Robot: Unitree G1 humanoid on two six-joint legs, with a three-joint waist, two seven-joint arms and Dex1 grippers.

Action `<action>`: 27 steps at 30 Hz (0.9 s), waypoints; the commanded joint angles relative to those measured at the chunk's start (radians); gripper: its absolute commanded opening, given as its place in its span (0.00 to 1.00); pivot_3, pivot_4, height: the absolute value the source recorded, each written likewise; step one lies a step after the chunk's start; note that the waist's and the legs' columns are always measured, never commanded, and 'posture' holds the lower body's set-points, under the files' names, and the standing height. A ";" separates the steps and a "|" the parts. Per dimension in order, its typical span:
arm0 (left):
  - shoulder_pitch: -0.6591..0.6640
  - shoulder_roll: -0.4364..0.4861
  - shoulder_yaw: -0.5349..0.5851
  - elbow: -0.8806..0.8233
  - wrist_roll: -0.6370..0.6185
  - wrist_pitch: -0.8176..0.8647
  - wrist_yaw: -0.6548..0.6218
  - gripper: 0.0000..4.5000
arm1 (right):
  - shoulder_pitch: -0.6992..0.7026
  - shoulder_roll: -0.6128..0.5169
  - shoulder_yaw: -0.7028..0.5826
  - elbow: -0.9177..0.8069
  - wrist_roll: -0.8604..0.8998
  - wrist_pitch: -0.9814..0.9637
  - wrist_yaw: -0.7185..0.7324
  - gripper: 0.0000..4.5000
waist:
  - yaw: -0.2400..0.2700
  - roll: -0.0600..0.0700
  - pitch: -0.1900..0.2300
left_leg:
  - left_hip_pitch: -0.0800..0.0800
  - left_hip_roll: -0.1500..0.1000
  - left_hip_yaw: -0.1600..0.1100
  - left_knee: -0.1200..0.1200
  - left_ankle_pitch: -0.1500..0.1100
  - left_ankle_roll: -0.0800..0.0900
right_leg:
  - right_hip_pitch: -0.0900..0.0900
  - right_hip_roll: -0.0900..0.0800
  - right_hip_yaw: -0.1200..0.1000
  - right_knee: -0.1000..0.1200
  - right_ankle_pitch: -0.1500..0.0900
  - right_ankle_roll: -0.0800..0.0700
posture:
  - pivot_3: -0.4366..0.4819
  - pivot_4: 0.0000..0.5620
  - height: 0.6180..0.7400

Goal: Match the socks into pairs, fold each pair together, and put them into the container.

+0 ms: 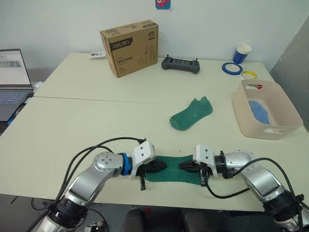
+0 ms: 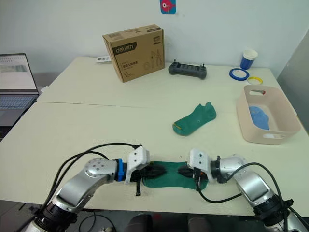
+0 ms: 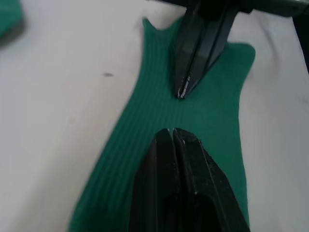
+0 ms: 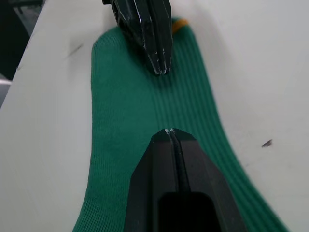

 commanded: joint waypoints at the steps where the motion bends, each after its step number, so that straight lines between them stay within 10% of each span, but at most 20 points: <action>1: 0.015 0.033 -0.001 0.009 0.051 -0.053 -0.017 0.00 | 0.041 -0.056 -0.048 0.003 -0.015 -0.046 0.022 0.00 | 0.002 0.000 0.000 | 0.000 0.000 0.000 0.000 0.000 0.000 | 0.000 0.000 0.000 0.000 0.000 0.000 | 0.48 0.27 1.00; 15: 0.062 0.066 0.160 -0.062 -0.083 -0.101 -0.079 0.00 | 0.131 -0.098 -0.181 -0.129 0.159 0.003 0.077 0.00 | 0.013 0.001 -0.001 | 0.002 0.001 0.001 0.007 0.000 0.000 | 0.004 -0.001 0.001 0.001 0.002 0.002 | 0.48 0.27 1.00; 27: 0.132 0.136 0.125 0.012 0.061 -0.155 -0.090 0.00 | 0.224 -0.225 -0.187 -0.065 0.041 -0.095 0.124 0.00 | 0.017 0.001 -0.001 | 0.002 0.000 0.002 0.008 0.000 0.000 | 0.004 -0.001 0.001 0.001 0.002 0.002 | 0.48 0.27 1.00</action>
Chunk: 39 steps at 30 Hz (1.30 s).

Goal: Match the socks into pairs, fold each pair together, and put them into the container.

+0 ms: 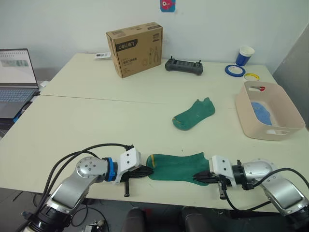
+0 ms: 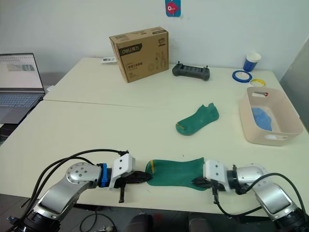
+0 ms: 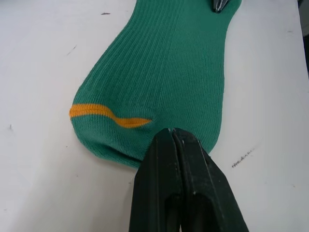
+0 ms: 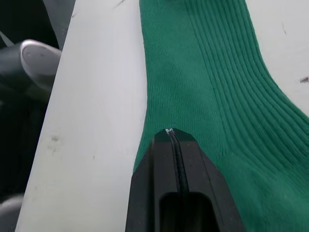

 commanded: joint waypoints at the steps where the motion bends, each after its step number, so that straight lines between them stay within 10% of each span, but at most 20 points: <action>1: 0.017 0.025 0.010 0.024 0.027 -0.035 -0.012 0.00 | 0.040 -0.060 -0.060 0.004 0.004 -0.022 0.032 0.00 | 0.000 0.000 -0.001 | 0.000 0.000 0.000 0.000 0.000 0.000 | 0.000 0.000 0.000 0.000 -0.001 -0.001 | 0.48 0.27 1.00; 9: -0.058 -0.049 0.054 -0.004 -0.088 0.019 -0.006 0.00 | -0.031 0.036 -0.134 -0.086 0.202 0.150 -0.020 0.00 | -0.003 0.000 -0.001 | 0.001 0.001 -0.001 0.000 0.000 0.000 | 0.001 0.001 0.000 0.001 0.001 0.001 | 0.48 0.27 1.00; 17: -0.120 -0.078 -0.008 0.083 0.004 0.031 0.023 0.00 | -0.113 0.154 -0.027 0.071 0.011 0.073 -0.134 0.00 | 0.000 0.000 -0.001 | -0.001 0.000 -0.001 0.000 0.000 0.000 | -0.001 0.001 0.000 0.000 0.001 0.001 | 0.48 0.27 1.00; 28: -0.123 -0.084 -0.006 0.131 0.035 0.015 0.033 0.00 | 0.024 0.080 -0.146 0.185 0.007 -0.056 -0.116 0.00 | 0.001 0.000 -0.003 | 0.001 0.000 0.000 0.001 0.000 0.000 | 0.003 0.001 0.000 0.000 0.001 0.001 | 0.48 0.27 1.00; 39: -0.112 -0.139 0.268 0.081 -0.151 0.097 0.156 0.09 | 0.001 0.123 -0.346 0.063 0.185 0.127 -0.237 0.09 | -0.004 0.001 -0.002 | 0.009 0.001 -0.002 -0.001 0.000 0.000 | 0.011 0.002 -0.001 0.000 0.001 0.000 | 0.48 0.27 1.00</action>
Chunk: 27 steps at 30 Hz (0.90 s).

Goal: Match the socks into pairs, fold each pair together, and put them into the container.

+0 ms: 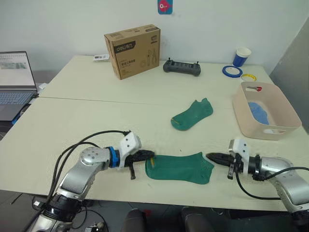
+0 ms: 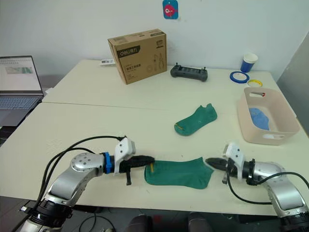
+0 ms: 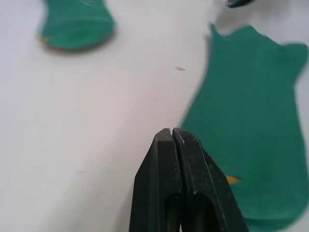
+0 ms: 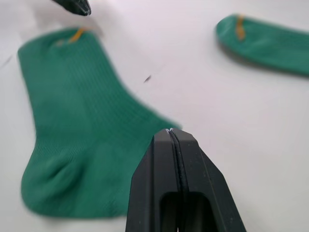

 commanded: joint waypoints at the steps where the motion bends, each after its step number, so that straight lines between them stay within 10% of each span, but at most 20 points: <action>1: 0.046 -0.001 0.168 -0.043 -0.082 0.054 0.084 0.14 | 0.023 -0.003 -0.090 0.004 -0.003 -0.005 -0.059 0.14 | 0.002 0.000 0.000 | 0.000 0.000 0.000 0.000 0.000 0.000 | 0.000 0.000 0.000 0.000 0.000 0.000 | 0.48 0.27 1.00; 10: 0.196 -0.029 0.210 -0.072 -0.023 -0.003 0.185 0.78 | 0.028 0.038 -0.097 -0.012 -0.020 0.036 -0.150 0.76 | 0.003 0.000 0.000 | 0.001 0.000 0.001 0.000 0.000 0.001 | 0.001 -0.001 0.000 -0.001 -0.002 -0.001 | 0.48 0.27 1.00; 27: -0.483 -0.308 -0.245 0.597 0.348 -0.291 0.162 0.78 | -0.128 0.131 -0.015 -0.144 -0.131 0.168 -0.366 0.76 | 0.008 0.000 0.000 | -0.001 -0.003 0.000 0.000 0.000 0.001 | 0.001 -0.001 0.000 -0.001 0.000 0.001 | 0.48 0.27 1.00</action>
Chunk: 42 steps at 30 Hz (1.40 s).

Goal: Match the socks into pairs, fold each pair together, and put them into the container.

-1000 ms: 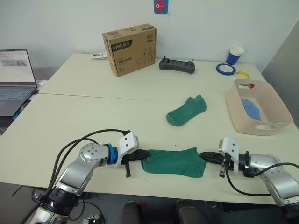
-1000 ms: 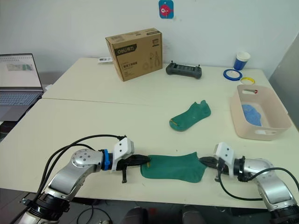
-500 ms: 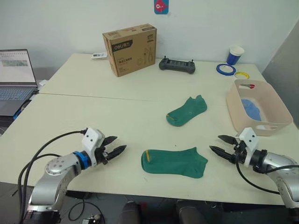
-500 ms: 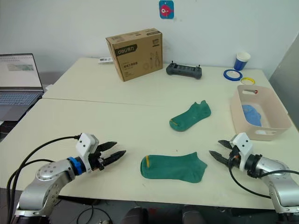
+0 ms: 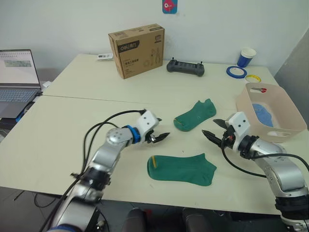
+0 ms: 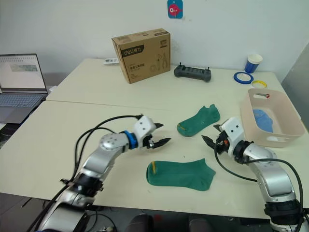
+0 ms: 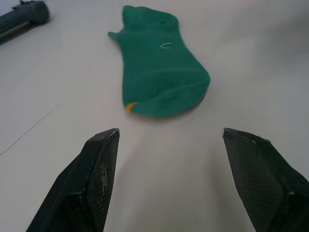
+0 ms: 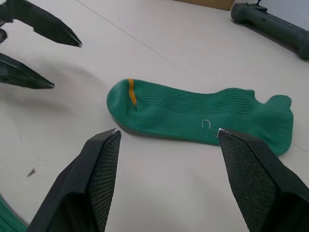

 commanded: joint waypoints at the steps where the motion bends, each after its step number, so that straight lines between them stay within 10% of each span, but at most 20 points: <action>1: -0.086 -0.042 -0.032 0.160 0.056 -0.112 -0.003 0.78 | 0.029 0.006 -0.036 -0.058 0.002 -0.002 -0.028 0.76 | -0.003 0.000 0.000 | 0.000 0.000 0.000 0.000 0.000 0.000 | 0.000 0.000 0.000 0.000 0.000 0.000 | 0.48 0.27 1.00; 9: -0.262 -0.153 -0.060 0.544 0.166 -0.292 0.034 0.78 | 0.102 0.024 -0.060 -0.083 -0.009 -0.023 -0.062 0.76 | -0.003 0.000 0.000 | 0.000 0.000 0.000 0.000 0.000 0.000 | 0.000 0.001 0.000 0.000 0.000 0.001 | 0.48 0.27 1.00; 21: -0.279 -0.157 -0.009 0.605 0.146 -0.420 -0.020 0.01 | 0.071 0.025 -0.025 -0.019 -0.037 -0.071 -0.046 0.76 | -0.007 0.000 0.000 | 0.000 0.000 -0.001 0.000 0.000 0.000 | 0.000 0.001 0.000 0.000 0.000 0.001 | 0.48 0.27 1.00; 29: -0.071 0.015 0.026 0.253 0.082 -0.431 -0.194 0.01 | -0.075 -0.015 0.036 0.180 -0.087 -0.177 0.068 0.76 | -0.016 0.000 0.000 | 0.001 0.001 0.000 -0.001 0.000 0.000 | 0.000 0.001 0.000 0.000 0.000 0.001 | 0.48 0.27 1.00; 35: 0.145 0.215 0.088 -0.013 -0.006 -0.442 -0.293 0.01 | -0.268 0.086 0.037 0.281 0.060 0.081 0.119 0.76 | -0.030 0.001 0.001 | 0.001 0.002 -0.001 -0.001 0.000 0.000 | 0.000 0.001 -0.001 0.001 0.001 0.000 | 0.48 0.27 1.00; 42: 0.210 0.244 0.086 -0.065 0.014 -0.444 -0.263 0.01 | -0.506 0.198 0.039 0.582 0.080 0.266 0.098 0.76 | -0.015 0.001 0.001 | 0.001 0.001 0.001 0.001 0.000 0.000 | 0.000 0.000 0.000 0.001 0.003 -0.004 | 0.48 0.27 1.00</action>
